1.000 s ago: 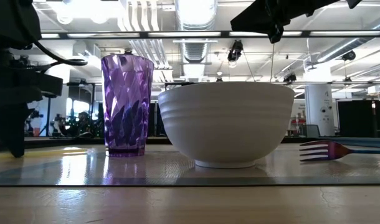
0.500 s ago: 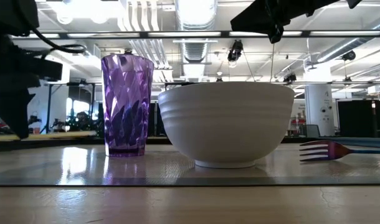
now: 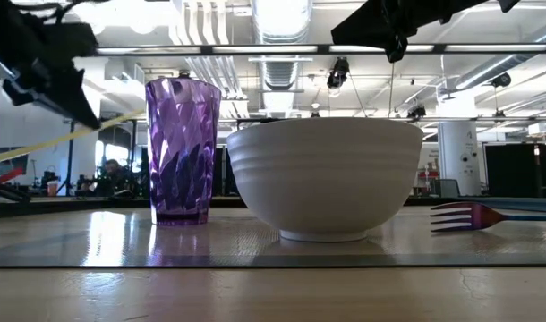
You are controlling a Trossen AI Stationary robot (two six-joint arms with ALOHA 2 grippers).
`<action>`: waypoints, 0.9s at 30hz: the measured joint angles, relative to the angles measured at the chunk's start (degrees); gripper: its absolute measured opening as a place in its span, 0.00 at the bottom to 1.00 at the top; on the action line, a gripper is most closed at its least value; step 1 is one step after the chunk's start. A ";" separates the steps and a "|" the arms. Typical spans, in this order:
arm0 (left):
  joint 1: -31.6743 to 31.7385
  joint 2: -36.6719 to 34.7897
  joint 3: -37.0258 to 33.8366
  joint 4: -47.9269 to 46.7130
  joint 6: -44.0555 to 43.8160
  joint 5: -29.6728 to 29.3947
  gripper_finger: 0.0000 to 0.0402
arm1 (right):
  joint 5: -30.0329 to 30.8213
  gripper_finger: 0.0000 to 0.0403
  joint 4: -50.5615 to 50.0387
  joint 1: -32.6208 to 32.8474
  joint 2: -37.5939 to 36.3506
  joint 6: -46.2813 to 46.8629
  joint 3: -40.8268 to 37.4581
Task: Pick & Place Utensil
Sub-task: Put the yellow straw into the purple cup on the transparent mat
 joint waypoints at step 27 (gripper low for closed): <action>0.13 -3.44 -0.04 31.45 32.13 -35.31 0.00 | 0.00 0.15 0.02 0.00 0.00 -0.22 0.00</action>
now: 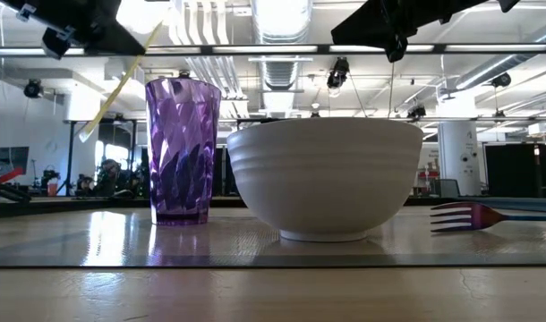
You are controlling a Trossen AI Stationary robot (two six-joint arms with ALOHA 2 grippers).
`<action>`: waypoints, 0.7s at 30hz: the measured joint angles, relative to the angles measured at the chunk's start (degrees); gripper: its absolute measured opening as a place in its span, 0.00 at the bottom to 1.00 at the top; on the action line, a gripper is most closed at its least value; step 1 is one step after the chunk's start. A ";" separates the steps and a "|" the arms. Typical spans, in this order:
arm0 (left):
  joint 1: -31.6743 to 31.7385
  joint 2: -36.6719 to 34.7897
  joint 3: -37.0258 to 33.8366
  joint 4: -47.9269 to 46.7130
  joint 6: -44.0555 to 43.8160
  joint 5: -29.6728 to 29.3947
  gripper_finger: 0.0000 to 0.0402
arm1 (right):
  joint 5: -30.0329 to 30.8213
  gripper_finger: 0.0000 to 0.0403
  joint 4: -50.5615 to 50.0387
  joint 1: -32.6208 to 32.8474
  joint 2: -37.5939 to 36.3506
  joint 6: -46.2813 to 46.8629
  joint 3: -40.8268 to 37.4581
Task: Pick & Place Utensil
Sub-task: Put the yellow straw into the purple cup on the transparent mat
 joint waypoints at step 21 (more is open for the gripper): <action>6.31 -2.03 3.58 36.91 39.60 30.38 0.00 | -0.01 0.19 0.00 -0.02 0.00 0.00 0.00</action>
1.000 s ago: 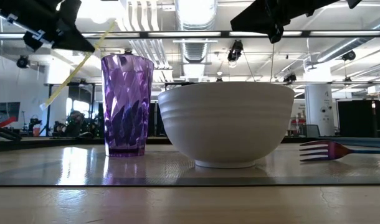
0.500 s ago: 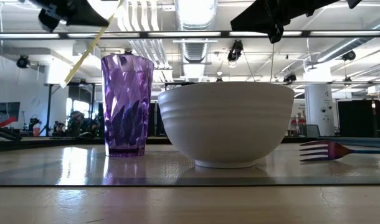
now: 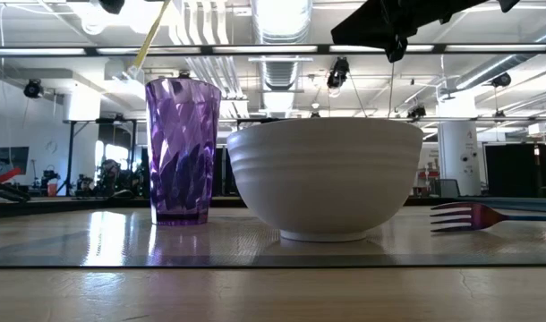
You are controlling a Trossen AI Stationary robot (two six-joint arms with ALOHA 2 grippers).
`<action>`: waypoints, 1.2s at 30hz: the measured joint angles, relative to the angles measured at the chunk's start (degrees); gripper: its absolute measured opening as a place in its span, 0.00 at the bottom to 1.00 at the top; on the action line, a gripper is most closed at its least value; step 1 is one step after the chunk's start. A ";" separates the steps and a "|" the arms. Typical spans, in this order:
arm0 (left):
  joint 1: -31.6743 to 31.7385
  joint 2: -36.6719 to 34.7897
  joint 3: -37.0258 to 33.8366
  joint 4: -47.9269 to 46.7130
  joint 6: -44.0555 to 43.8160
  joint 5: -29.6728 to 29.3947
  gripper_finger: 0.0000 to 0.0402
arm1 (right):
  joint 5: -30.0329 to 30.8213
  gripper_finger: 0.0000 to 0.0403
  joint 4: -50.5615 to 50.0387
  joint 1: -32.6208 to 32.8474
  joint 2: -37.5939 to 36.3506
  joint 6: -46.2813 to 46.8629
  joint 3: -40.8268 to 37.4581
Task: Pick & Place Utensil
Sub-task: Put the yellow straw into the purple cup on the transparent mat
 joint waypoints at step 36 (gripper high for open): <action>5.76 11.77 -19.84 44.88 6.05 23.41 0.00 | -0.01 0.19 -0.02 0.00 0.00 0.00 0.00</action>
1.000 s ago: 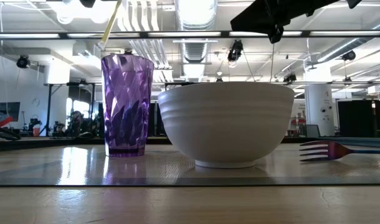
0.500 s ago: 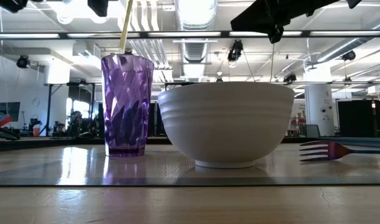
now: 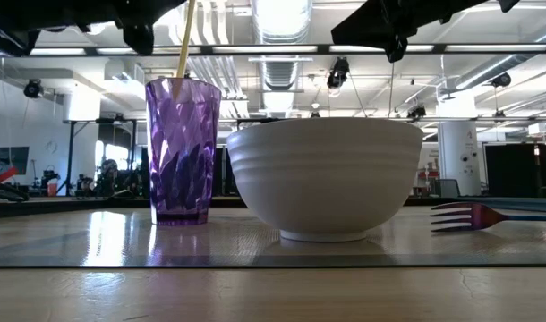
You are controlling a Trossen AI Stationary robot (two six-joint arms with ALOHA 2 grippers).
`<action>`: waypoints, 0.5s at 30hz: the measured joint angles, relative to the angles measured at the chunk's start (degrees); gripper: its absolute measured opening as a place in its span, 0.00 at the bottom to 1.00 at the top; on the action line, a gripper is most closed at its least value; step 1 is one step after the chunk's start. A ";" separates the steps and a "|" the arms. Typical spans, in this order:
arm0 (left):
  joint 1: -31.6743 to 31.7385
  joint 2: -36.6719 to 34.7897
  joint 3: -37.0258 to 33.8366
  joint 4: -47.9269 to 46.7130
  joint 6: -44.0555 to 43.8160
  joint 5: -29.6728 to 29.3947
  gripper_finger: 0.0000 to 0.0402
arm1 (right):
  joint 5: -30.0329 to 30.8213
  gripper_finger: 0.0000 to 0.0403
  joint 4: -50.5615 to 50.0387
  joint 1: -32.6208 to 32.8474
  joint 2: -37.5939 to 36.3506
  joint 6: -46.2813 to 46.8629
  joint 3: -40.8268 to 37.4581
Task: Pick & Place Utensil
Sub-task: Put the yellow straw into the purple cup on the transparent mat
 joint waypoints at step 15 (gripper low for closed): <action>0.31 9.03 -1.40 4.97 -0.19 -4.11 0.00 | -0.01 0.15 0.02 0.00 0.00 0.00 -0.01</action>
